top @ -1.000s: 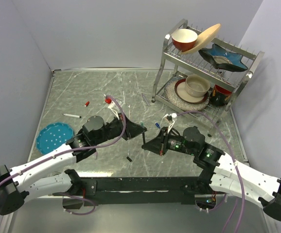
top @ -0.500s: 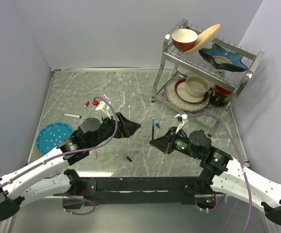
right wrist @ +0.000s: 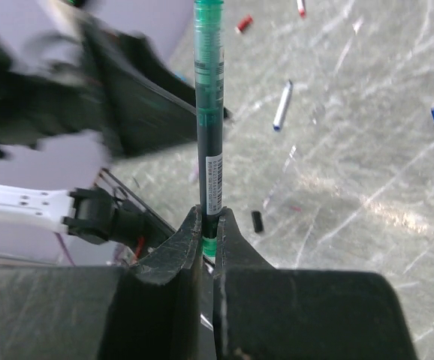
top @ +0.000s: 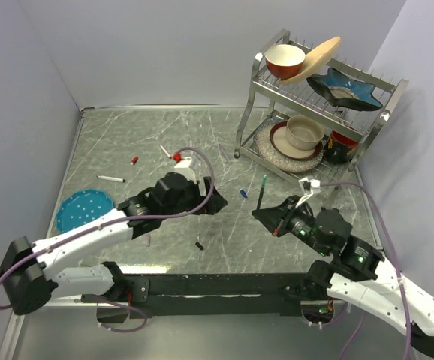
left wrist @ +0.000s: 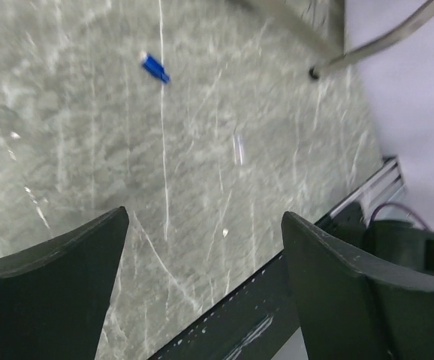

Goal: Insert the pens into the pen caps

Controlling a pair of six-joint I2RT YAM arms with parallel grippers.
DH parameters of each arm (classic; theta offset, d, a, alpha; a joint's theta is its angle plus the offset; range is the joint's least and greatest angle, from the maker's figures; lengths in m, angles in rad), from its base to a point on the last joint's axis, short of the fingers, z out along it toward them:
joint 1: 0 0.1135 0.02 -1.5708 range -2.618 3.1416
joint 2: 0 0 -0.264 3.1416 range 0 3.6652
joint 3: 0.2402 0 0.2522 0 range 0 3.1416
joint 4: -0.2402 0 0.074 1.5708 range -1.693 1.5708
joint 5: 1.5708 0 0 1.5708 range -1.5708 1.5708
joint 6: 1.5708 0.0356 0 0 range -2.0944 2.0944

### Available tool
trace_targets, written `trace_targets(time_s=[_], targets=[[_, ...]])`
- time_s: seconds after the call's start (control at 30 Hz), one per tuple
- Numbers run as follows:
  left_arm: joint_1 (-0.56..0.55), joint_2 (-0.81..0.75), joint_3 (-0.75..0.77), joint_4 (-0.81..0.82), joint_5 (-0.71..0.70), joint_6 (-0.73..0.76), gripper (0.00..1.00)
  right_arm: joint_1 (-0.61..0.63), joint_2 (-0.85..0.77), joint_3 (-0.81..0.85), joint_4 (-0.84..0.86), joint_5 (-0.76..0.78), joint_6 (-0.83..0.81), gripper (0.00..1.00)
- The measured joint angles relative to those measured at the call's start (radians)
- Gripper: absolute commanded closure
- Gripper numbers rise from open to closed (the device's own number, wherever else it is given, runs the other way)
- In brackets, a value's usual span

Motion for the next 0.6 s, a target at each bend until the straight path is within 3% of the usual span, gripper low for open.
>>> trace_targets(time_s=[0.27,0.6], targets=[[-0.071,0.223,0.043,0.105,0.039,0.035,0.25,0.000,-0.118,0.027,-0.019,0.003,-0.001,1.00],[-0.210,0.647,0.359,0.126,0.001,0.085,0.33,0.000,-0.240,0.028,-0.037,0.016,-0.002,1.00]])
